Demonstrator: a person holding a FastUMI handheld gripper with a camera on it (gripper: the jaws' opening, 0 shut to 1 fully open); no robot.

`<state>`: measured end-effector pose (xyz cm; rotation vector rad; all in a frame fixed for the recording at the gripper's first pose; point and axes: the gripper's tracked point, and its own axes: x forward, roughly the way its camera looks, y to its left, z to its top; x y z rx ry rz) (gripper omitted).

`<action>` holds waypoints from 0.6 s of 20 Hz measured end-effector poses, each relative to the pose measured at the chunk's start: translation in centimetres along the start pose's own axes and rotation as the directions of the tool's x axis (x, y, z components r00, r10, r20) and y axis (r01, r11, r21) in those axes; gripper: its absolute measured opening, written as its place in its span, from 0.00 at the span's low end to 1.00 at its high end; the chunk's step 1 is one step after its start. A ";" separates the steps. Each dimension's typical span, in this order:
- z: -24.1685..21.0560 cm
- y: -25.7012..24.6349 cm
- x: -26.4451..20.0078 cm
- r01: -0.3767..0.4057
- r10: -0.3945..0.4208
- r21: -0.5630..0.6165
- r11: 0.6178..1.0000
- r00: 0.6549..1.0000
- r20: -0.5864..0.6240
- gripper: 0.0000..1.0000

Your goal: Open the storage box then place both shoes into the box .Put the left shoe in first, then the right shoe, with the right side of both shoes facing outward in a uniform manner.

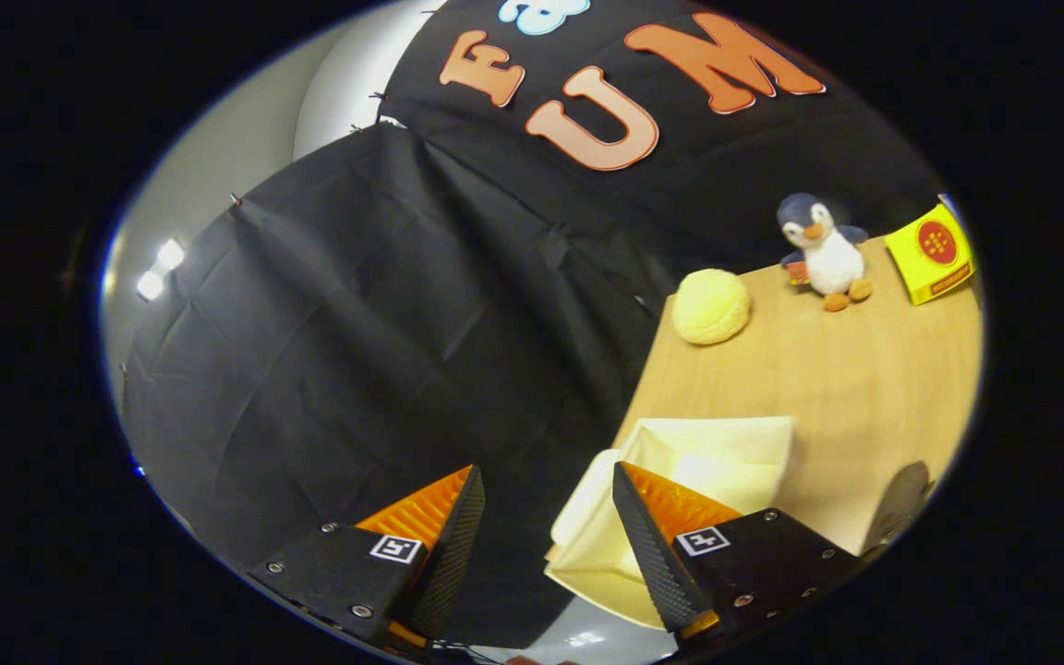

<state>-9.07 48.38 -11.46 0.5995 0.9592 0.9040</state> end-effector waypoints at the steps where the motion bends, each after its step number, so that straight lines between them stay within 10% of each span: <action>1: -0.6 -2.0 -1.5 0.046 -0.046 -0.035 0.998 0.999 -0.006 0.86; 12: -7.3 -21.8 -13.4 0.374 -0.398 -0.234 0.897 0.915 -0.062 0.87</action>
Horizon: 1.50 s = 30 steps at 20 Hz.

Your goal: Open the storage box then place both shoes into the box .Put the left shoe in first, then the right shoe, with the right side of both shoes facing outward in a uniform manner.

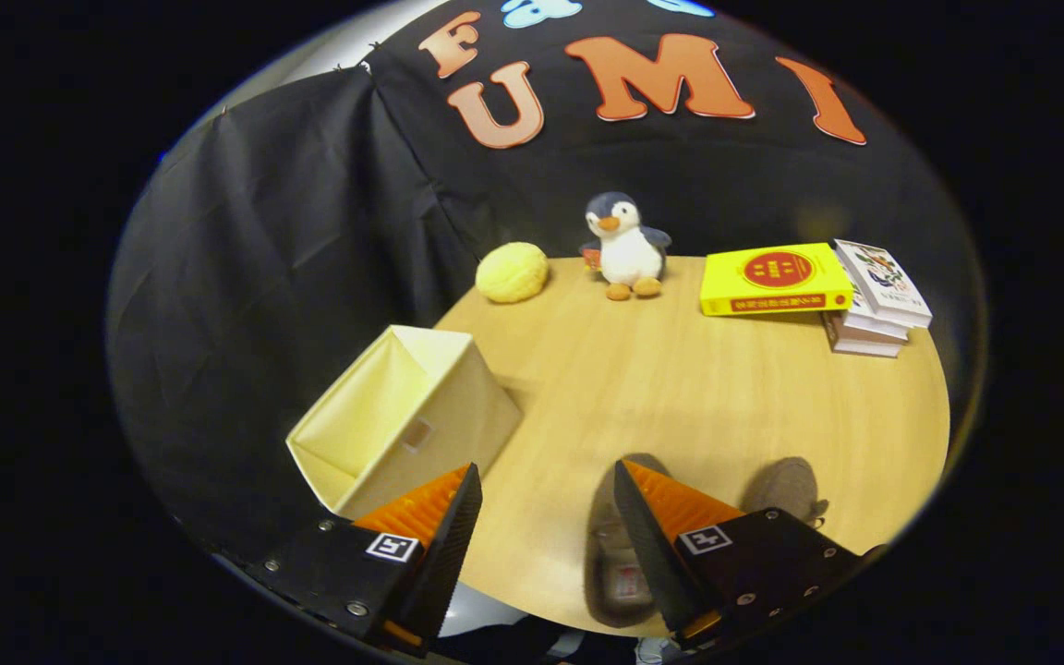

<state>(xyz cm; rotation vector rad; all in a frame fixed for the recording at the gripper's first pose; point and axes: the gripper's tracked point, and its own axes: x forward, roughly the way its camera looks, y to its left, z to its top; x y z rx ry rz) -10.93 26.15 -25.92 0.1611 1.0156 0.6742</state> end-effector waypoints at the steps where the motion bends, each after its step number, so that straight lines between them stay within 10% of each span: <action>1: -1.4 -1.1 -0.1 0.012 -0.012 -0.003 1.000 1.000 -0.020 0.85; 17: -10.0 -8.4 5.7 0.112 -0.140 -0.147 0.983 0.971 -0.195 0.37; 30: -10.2 -7.8 6.6 0.218 -0.186 0.111 0.970 0.952 -0.241 0.03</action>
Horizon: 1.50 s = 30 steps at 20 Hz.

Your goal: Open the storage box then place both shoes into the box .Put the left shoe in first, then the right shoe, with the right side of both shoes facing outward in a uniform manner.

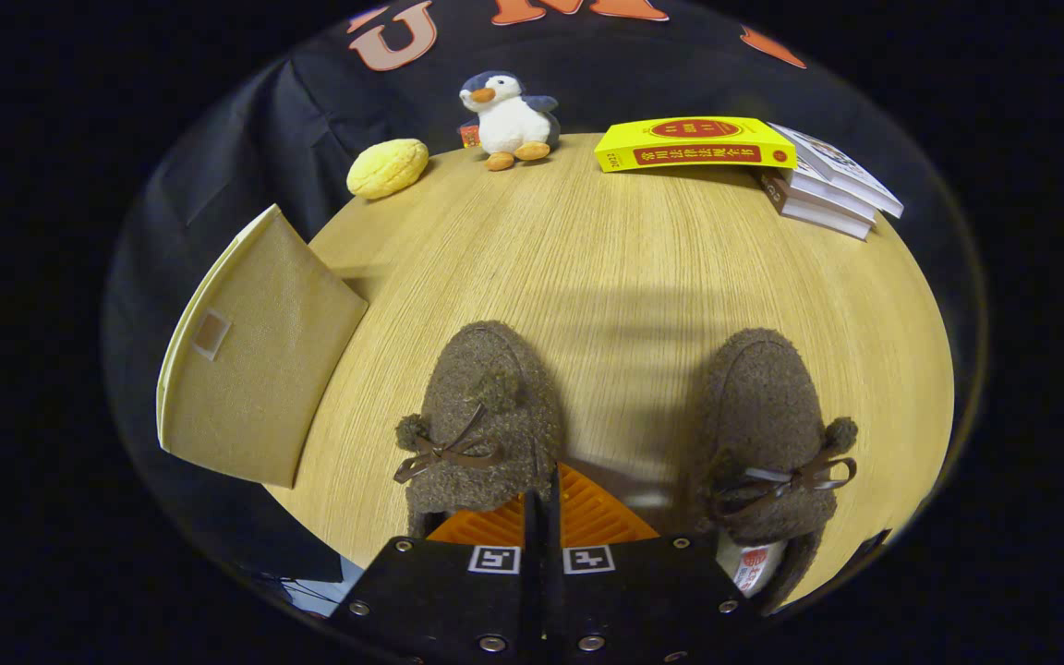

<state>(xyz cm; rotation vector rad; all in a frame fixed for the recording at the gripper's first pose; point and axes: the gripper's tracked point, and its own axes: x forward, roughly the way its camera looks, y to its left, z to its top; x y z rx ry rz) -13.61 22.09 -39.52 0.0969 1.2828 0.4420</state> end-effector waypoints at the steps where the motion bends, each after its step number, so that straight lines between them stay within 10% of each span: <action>1: 0.3 0.2 -0.4 0.015 -0.016 0.028 0.999 1.000 0.010 0.02; 17: 9.3 15.6 -11.2 0.020 -0.063 0.224 0.974 0.981 0.184 0.02; 30: 10.3 32.2 -4.8 -0.093 0.088 0.127 0.987 0.995 0.044 0.03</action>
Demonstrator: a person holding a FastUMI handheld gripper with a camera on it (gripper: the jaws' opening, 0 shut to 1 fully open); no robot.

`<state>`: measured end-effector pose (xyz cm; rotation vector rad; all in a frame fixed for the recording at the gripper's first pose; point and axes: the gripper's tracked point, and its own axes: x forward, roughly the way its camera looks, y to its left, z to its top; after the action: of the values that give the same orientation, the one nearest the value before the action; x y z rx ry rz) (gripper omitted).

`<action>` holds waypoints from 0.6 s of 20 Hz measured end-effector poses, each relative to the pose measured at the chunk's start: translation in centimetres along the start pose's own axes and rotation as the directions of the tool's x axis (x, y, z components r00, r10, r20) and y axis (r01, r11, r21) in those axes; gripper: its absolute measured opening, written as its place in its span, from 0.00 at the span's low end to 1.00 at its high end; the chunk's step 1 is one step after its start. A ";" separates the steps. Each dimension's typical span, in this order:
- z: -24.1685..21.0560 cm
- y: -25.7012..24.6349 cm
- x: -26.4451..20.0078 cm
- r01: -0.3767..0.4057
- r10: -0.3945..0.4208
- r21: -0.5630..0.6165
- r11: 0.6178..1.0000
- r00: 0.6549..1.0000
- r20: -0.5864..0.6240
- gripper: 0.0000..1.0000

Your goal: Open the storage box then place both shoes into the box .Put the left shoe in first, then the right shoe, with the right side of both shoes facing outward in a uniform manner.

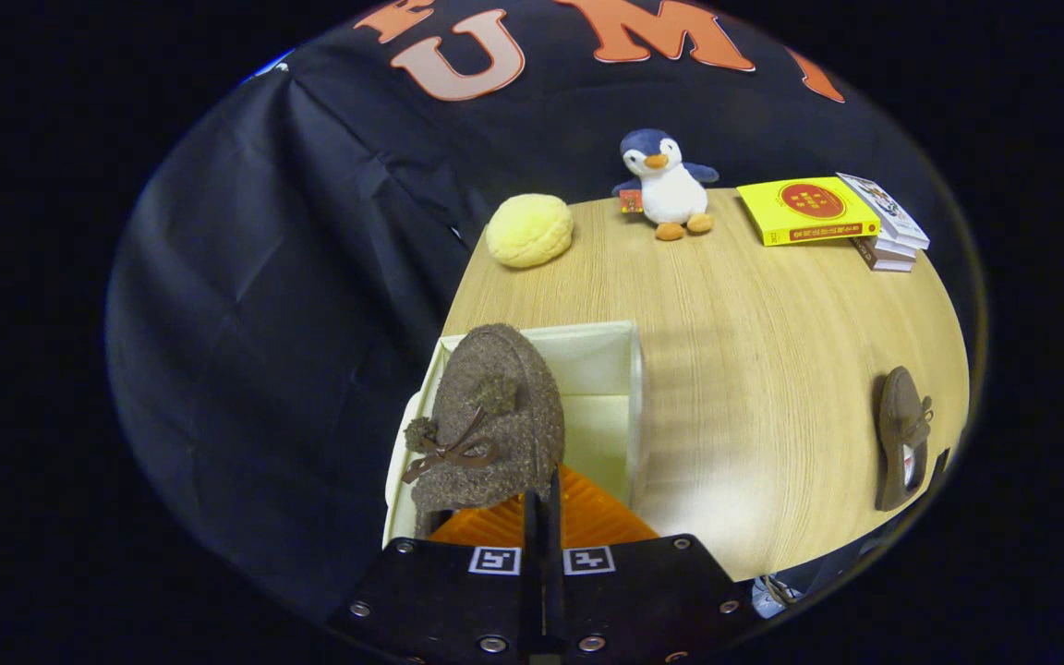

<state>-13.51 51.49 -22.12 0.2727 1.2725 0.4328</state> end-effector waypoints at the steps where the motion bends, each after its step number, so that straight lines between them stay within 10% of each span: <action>1: -0.2 0.5 0.9 0.007 -0.007 0.001 1.000 1.000 -0.012 0.03; 12: -3.2 3.4 7.4 0.073 -0.061 0.064 0.995 0.985 -0.162 0.03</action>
<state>-15.48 57.73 -27.89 0.2573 1.4521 0.3582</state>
